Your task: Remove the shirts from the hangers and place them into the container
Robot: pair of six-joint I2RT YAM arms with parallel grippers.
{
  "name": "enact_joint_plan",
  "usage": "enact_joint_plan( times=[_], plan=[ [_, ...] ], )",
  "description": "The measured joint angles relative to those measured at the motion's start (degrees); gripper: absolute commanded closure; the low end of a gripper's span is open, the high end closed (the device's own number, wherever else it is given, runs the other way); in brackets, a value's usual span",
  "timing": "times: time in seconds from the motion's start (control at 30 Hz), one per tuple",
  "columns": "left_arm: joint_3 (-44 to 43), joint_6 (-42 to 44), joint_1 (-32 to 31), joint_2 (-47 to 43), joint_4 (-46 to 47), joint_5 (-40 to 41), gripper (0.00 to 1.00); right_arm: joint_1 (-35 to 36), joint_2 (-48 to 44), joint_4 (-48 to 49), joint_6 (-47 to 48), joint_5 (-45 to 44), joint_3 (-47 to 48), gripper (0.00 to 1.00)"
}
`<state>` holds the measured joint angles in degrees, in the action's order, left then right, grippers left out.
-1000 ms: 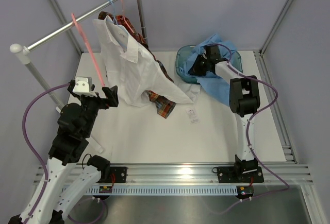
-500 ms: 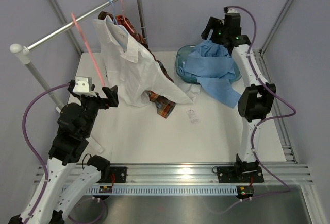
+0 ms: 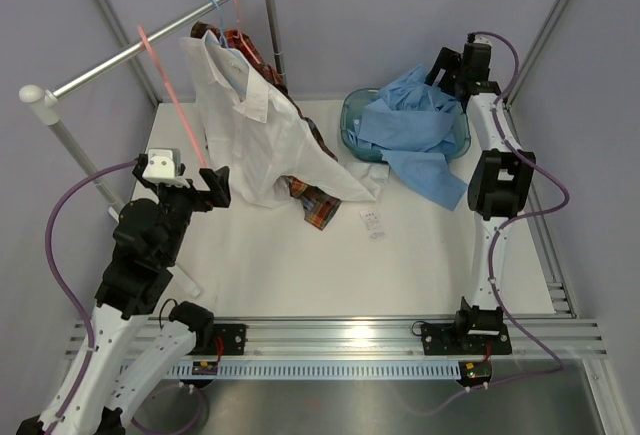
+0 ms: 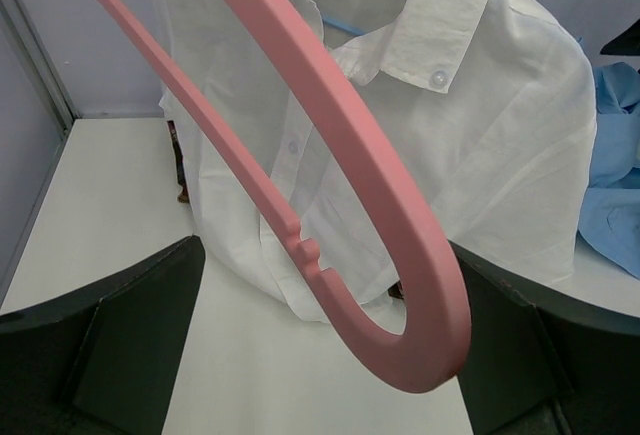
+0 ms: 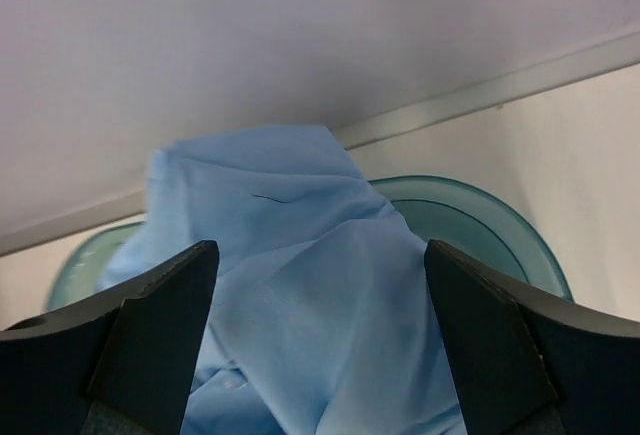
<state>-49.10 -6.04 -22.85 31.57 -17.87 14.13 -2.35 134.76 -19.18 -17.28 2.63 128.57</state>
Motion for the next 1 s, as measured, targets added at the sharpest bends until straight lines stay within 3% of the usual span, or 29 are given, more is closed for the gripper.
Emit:
enact_joint_plan(
  times=[0.1, 0.2, 0.23, 0.33, 0.43, 0.67, 0.87, 1.0],
  plan=[
    [0.0, 0.0, 0.0, 0.2, 0.0, -0.1, 0.01, 0.0, 4.2, 0.2, 0.9, 1.1, 0.4, 0.13],
    [0.0, 0.0, 0.0, 0.2, 0.0, -0.3, 0.01, 0.0, 6.3, 0.4, 2.3, 3.4, 0.1, 0.36],
    [0.0, 0.0, 0.0, 0.2, 0.0, -0.3, 0.01, 0.1, 6.3, 0.9, 3.1, 4.3, -0.5, 0.59],
    [0.0, 0.0, 0.0, 0.2, 0.0, -0.3, 0.01, 0.5, 4.2, 4.3, 5.5, 6.0, -5.2, 0.88],
    [0.0, 0.0, 0.1, 0.2, 0.0, -0.4, 0.01, 2.2, 0.5, 6.0, 8.0, 6.7, -11.6, 1.0],
    [0.0, 0.0, 0.3, 0.1, 0.0, -0.5, 0.01, 9.2, -7.9, 6.8, 13.3, 6.9, -21.9, 1.0],
    [0.0, 0.0, 0.3, 0.0, 0.0, -0.5, 0.01, 11.5, -8.0, 0.3, 12.5, 7.3, -21.0, 0.99],
    [0.0, -0.1, 0.4, 0.0, 0.0, -0.6, 0.01, 11.2, -4.7, -6.6, 9.0, 6.3, -16.6, 0.89]
  ],
)
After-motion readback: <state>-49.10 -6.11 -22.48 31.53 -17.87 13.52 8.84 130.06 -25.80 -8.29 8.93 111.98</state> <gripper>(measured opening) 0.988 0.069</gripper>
